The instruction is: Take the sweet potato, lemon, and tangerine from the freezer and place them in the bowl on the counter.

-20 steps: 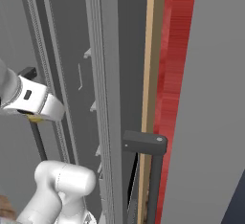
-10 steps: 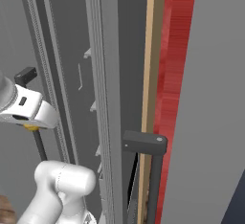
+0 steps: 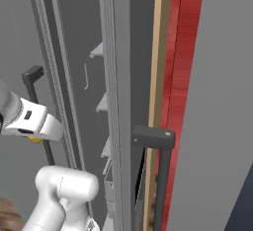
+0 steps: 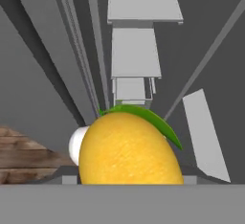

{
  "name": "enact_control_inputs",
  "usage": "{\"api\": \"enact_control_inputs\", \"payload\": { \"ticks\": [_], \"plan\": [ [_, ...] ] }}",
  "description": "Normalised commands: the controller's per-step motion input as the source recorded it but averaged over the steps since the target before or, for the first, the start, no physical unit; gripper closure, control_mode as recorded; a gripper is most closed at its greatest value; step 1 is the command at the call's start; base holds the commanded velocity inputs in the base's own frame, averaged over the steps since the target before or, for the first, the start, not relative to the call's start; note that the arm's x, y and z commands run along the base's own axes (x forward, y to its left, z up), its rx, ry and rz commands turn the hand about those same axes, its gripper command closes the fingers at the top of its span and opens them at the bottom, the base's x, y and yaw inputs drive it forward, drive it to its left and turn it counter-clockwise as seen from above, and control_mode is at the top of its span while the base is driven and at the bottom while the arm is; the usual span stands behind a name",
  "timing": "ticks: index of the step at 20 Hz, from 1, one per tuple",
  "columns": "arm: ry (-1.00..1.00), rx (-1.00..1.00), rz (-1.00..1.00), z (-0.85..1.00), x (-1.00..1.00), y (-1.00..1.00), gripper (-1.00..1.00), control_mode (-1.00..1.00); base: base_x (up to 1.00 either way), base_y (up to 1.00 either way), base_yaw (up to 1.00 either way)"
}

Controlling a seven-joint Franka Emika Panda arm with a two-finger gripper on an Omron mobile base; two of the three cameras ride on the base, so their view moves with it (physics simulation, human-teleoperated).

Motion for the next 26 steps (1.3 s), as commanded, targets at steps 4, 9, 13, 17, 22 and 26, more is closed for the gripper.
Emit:
{"api": "enact_control_inputs", "payload": {
  "ticks": [4, 9, 13, 17, 22, 26],
  "plan": [
    [0.00, 0.00, 0.00, 0.00, 0.00, 0.00, 1.00, 1.00, -0.86, 0.84, 0.00],
    [0.00, 0.00, 0.00, 0.00, 0.00, 0.00, 1.00, 1.00, -0.43, 1.00, 0.00],
    [0.00, 0.00, 0.00, 0.00, 0.00, 0.00, 1.00, 1.00, 0.00, 1.00, 0.00],
    [0.00, 0.00, 0.00, 0.00, 0.00, 0.00, 1.00, 1.00, 0.14, 1.00, 0.00],
    [0.00, 0.00, 0.00, 0.00, 0.00, 0.00, 1.00, 1.00, 0.12, 1.00, 0.00],
    [0.00, 0.00, 0.00, 0.00, 0.00, 0.00, 1.00, 1.00, 0.33, 1.00, 0.00]
  ]
}}
